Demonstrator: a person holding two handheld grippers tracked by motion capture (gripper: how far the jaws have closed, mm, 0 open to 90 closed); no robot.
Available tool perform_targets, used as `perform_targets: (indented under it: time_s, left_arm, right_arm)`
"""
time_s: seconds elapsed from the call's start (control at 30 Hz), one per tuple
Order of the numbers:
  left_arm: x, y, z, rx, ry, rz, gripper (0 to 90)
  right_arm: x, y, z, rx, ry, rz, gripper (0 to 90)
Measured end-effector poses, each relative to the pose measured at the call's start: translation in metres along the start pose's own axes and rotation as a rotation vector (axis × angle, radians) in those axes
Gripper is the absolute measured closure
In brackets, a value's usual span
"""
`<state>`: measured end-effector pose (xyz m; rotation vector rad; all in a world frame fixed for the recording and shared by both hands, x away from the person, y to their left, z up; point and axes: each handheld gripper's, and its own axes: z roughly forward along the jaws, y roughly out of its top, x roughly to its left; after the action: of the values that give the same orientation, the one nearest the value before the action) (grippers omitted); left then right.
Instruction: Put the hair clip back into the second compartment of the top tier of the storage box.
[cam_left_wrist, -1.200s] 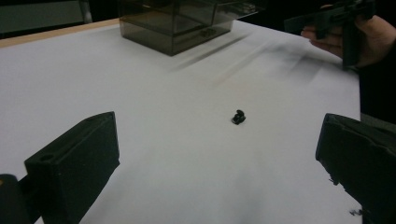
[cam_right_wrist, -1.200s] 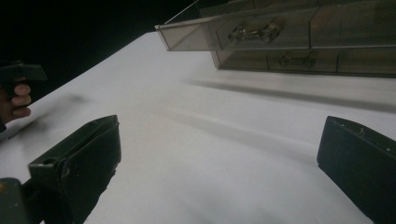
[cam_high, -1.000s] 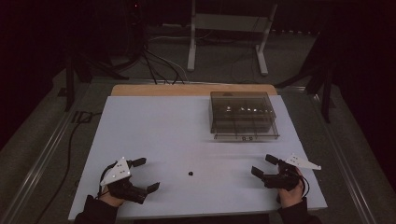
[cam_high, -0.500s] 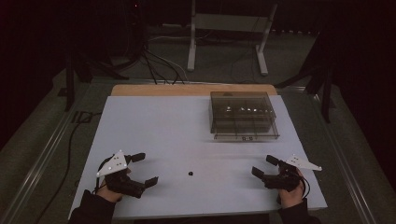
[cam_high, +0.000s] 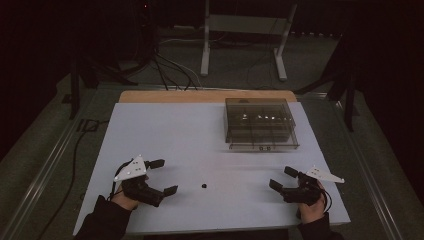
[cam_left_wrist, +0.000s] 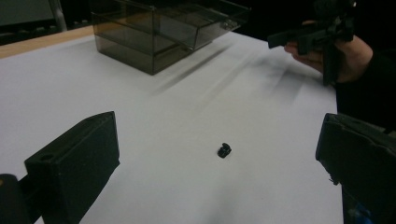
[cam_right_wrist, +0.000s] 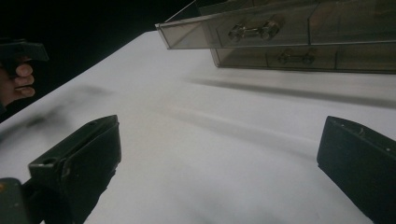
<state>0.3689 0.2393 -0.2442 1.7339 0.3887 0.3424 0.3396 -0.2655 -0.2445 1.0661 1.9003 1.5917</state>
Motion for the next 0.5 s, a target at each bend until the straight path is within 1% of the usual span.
perform_targets:
  time_s: [0.1, 0.2, 0.33, 0.43, 0.5]
  left_arm:
    - [0.001, 0.003, 0.003, 0.001, -0.006, -0.006, 0.5]
    - [0.001, 0.005, 0.006, 0.014, -0.020, -0.006, 0.5]
    - [0.002, 0.009, 0.010, 0.017, -0.033, -0.012, 0.5]
    - [0.002, 0.011, 0.015, 0.016, -0.037, -0.004, 0.5]
    - [0.001, 0.013, 0.019, 0.020, -0.048, -0.005, 0.5]
  right_arm:
    - [0.000, 0.000, 0.000, -0.001, -0.002, 0.001, 0.0]
    - [-0.001, 0.000, 0.000, 0.000, 0.001, 0.004, 0.0]
    - [0.000, 0.000, 0.000, 0.004, 0.001, 0.001, 0.0]
    - [0.000, 0.000, 0.000, -0.001, 0.001, -0.001, 0.0]
    - [0.000, 0.000, 0.000, -0.001, -0.001, -0.001, 0.0]
